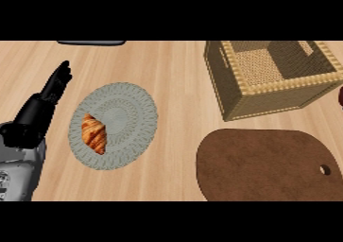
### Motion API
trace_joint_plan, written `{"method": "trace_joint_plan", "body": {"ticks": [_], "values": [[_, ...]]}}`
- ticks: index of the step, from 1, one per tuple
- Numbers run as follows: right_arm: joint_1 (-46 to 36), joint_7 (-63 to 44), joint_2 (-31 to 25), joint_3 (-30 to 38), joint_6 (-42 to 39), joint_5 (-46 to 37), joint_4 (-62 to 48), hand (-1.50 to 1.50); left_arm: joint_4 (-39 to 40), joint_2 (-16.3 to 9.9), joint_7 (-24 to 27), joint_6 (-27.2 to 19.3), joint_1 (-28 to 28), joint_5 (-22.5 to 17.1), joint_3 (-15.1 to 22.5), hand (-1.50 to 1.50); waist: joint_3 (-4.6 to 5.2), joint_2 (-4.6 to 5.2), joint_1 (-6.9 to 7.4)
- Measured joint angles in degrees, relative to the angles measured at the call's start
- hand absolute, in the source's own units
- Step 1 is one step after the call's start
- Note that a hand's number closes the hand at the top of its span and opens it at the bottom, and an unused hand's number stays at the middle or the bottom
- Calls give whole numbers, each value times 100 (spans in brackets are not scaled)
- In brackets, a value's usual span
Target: Pick the bell pepper from the cutting board and place it in the basket
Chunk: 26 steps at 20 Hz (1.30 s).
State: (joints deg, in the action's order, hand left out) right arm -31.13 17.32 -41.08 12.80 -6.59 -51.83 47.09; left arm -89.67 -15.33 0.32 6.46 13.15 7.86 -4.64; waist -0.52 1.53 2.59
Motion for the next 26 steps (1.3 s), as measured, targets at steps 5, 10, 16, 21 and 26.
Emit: {"method": "trace_joint_plan", "body": {"ticks": [5,10,16,21,26], "values": [[-743,789,-24,961,-174,1133,-472,150,72,-14,29,15,58,27,10,0,6,-32,9],[-1604,1404,-394,1439,-834,1805,-1027,150,6,-21,-84,53,81,-7,2,0,26,-63,25],[-2886,1272,-604,1357,-1702,2010,-1522,150,53,46,-73,7,81,55,31,0,46,-91,-12],[-3821,772,-452,1104,-2160,1964,-1802,150,142,-15,-88,43,150,28,-71,0,53,-103,-42],[-4517,145,-29,860,-2289,1877,-1942,150,176,52,-51,-14,123,104,-38,0,56,-115,-75]]}}
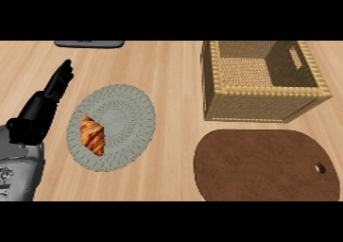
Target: Pick the bell pepper from the cutting board and place it in the basket
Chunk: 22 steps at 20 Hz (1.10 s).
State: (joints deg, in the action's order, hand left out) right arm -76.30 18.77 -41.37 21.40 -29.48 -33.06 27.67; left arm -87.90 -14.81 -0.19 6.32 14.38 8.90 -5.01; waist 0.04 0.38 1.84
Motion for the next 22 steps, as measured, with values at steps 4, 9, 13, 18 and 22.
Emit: {"method": "trace_joint_plan", "body": {"ticks": [4,9,13,18,22], "values": [[-302,-518,367,-117,9,-30,-78,150,86,-54,114,59,-59,-25,-78,0,1,-12,-38],[-430,-889,793,-404,-72,-180,-123,150,-66,27,40,11,-138,32,-19,0,0,-17,-57],[-438,-1185,1007,-594,-203,-298,-199,150,-106,-15,72,49,-193,6,-83,0,0,-20,-73],[-323,-1224,997,-1100,-66,-812,-138,150,-96,-22,105,93,-188,-16,-105,0,-1,-5,-61],[-208,-1148,991,-1516,139,-1256,-69,150,-205,95,-14,-2,-179,90,7,0,-3,-4,-64]]}}
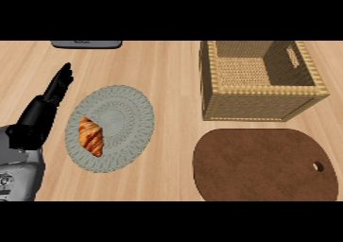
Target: Pick the bell pepper from the cutting board and place it in the basket
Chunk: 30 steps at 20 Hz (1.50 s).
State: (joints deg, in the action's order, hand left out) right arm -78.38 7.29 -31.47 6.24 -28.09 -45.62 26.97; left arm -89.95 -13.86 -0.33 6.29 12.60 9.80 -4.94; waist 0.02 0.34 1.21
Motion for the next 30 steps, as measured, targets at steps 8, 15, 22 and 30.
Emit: {"method": "trace_joint_plan", "body": {"ticks": [8,15,22,30], "values": [[49,399,-21,-263,-334,-258,-166,-150,-31,9,-1,27,-52,-7,-47,0,-1,-3,-8],[-126,301,159,253,-382,173,-388,-150,-63,-3,-33,66,-55,-4,-70,0,-2,1,-4],[-282,-298,-60,1562,292,1182,-743,-150,56,-16,10,63,94,3,-104,0,-4,31,10],[-68,-644,-908,2516,1084,1814,-1089,-150,35,-26,66,132,82,-31,-102,0,-9,84,109]]}}
